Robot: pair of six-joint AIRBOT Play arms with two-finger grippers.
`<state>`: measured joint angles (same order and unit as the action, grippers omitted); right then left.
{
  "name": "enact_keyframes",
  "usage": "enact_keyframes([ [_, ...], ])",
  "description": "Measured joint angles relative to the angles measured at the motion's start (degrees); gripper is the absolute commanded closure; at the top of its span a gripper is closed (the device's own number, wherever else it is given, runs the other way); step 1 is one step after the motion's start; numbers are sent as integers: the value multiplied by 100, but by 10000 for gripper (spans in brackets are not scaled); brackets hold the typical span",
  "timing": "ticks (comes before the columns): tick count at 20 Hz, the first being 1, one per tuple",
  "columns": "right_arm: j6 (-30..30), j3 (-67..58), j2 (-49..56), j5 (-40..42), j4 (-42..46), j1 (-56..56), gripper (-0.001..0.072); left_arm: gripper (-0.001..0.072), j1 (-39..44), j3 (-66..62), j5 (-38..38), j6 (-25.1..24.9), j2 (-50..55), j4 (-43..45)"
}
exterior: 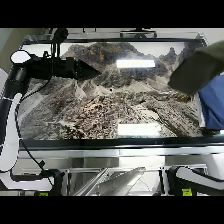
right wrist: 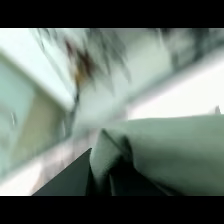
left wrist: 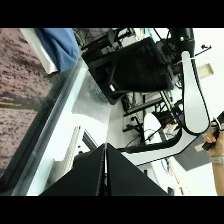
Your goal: Fold the shirts.
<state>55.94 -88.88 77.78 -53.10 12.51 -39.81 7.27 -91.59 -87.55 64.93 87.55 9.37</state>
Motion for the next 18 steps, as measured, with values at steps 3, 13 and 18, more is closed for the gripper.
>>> enact_keyframes([
  [3,151,-1019,715,170,173,-212,694,706,24,0,125,0,85,15],
  [13,1821,981,374,-1541,2708,-2020,691,706,42,0,0,20,743,-4],
  [18,1502,2269,151,-1788,3082,-2835,13,706,48,0,-74,17,828,-42],
])
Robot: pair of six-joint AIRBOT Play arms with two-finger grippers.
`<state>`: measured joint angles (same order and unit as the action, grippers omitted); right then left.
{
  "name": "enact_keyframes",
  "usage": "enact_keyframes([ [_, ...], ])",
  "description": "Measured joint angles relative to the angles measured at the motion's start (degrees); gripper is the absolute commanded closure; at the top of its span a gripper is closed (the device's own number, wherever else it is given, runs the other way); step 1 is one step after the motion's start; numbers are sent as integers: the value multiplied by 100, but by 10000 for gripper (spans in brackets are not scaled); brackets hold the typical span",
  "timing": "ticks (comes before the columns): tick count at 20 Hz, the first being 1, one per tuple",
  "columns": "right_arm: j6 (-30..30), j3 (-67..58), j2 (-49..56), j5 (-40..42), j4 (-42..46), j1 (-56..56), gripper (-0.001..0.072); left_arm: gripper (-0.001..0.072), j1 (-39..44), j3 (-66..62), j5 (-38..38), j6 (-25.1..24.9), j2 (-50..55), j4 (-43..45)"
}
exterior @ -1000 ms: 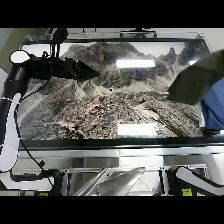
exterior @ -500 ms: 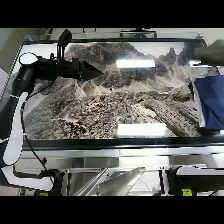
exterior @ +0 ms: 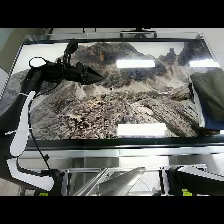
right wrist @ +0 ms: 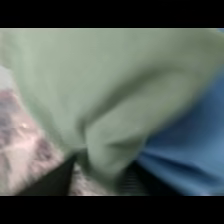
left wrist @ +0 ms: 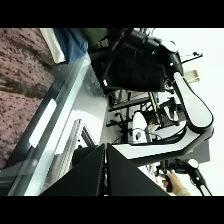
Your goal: Fold the shirts.
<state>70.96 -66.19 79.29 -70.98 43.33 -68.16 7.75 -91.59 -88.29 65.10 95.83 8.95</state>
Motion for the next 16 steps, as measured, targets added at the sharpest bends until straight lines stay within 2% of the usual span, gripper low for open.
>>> enact_keyframes([
  [3,-48,249,17,-229,396,-149,18,707,28,0,-76,46,13,-4],
  [4,-7,282,7,-282,470,-179,71,707,39,0,-107,50,15,-4],
  [5,50,306,-22,-369,494,-197,289,707,52,0,-149,87,13,-4],
  [6,114,321,-72,-461,463,-208,442,707,61,0,-177,90,0,-4],
  [7,151,337,-138,-551,308,-212,486,708,66,0,-192,90,-44,-2],
  [10,96,354,-485,-745,-603,-111,489,708,17,0,-170,114,-321,-2],
  [11,57,358,-645,-791,-870,-9,510,708,-17,0,-142,114,-459,-2],
  [12,22,365,-841,-833,-1078,149,687,708,-59,0,-107,111,-634,24],
  [16,-70,614,-1711,-981,-1346,1167,693,708,-105,2,28,153,-1449,706],
])
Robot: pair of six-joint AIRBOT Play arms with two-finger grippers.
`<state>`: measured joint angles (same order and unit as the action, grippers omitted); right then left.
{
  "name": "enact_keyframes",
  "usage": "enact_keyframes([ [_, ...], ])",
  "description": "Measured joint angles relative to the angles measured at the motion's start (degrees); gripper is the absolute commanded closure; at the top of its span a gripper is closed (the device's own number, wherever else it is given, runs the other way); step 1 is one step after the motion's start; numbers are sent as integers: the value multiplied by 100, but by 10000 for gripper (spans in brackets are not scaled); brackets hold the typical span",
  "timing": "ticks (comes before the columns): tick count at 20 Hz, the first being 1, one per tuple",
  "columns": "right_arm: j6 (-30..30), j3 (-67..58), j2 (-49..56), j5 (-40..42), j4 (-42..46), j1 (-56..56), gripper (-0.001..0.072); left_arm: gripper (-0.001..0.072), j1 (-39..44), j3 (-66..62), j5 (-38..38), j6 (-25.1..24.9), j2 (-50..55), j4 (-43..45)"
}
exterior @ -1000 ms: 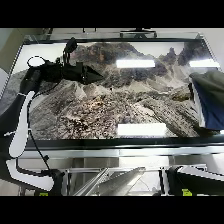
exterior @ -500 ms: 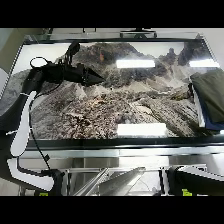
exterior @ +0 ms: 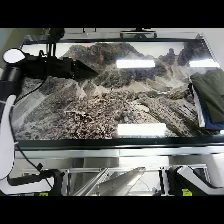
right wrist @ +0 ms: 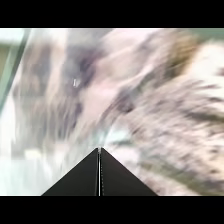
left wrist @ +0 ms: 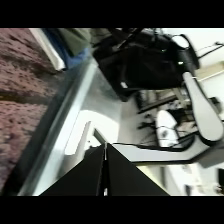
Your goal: Fold the shirts.
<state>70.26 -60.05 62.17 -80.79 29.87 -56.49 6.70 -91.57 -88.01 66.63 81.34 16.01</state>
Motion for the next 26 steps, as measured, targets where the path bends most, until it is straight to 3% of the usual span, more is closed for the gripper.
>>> enact_keyframes([
  [5,-243,1231,-1292,-33,-94,1845,693,707,540,957,372,402,-1360,1438],
  [11,-234,3399,-2835,634,-103,3928,694,705,1578,3823,1644,815,-3134,1930],
  [16,-140,3877,-3093,890,-170,4433,693,705,1875,5095,2291,1082,-3906,1980],
  [26,-129,3987,-3145,964,-205,4544,693,706,1941,5442,2835,1185,-4468,2000],
])
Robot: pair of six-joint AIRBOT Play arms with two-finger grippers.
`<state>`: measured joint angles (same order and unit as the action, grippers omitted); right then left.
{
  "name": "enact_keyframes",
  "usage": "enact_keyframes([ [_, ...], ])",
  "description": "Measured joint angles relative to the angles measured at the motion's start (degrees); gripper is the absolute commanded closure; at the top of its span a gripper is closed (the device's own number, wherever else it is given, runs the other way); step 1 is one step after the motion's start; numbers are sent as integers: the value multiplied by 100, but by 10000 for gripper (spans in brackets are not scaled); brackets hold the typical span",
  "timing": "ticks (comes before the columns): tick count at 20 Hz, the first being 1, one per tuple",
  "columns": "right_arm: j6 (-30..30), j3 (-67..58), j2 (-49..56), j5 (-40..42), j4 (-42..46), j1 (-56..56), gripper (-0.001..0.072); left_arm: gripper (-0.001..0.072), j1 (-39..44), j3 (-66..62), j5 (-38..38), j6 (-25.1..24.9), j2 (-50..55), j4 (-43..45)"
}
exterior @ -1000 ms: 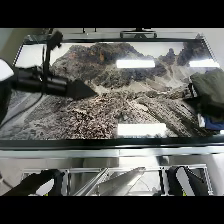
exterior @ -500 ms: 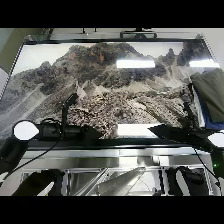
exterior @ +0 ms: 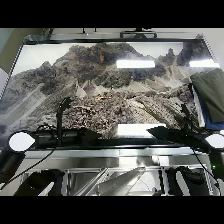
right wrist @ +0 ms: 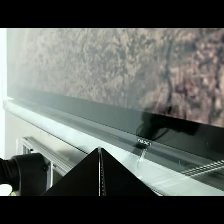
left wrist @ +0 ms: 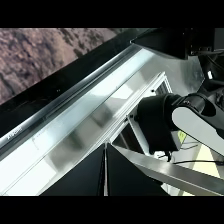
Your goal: Fold the shirts.
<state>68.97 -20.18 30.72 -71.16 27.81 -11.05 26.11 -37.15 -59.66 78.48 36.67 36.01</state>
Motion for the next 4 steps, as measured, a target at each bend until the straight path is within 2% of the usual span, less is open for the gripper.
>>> enact_keyframes([
  [4,-2,0,0,0,0,2,693,706,2,7,81,0,-39,0],
])
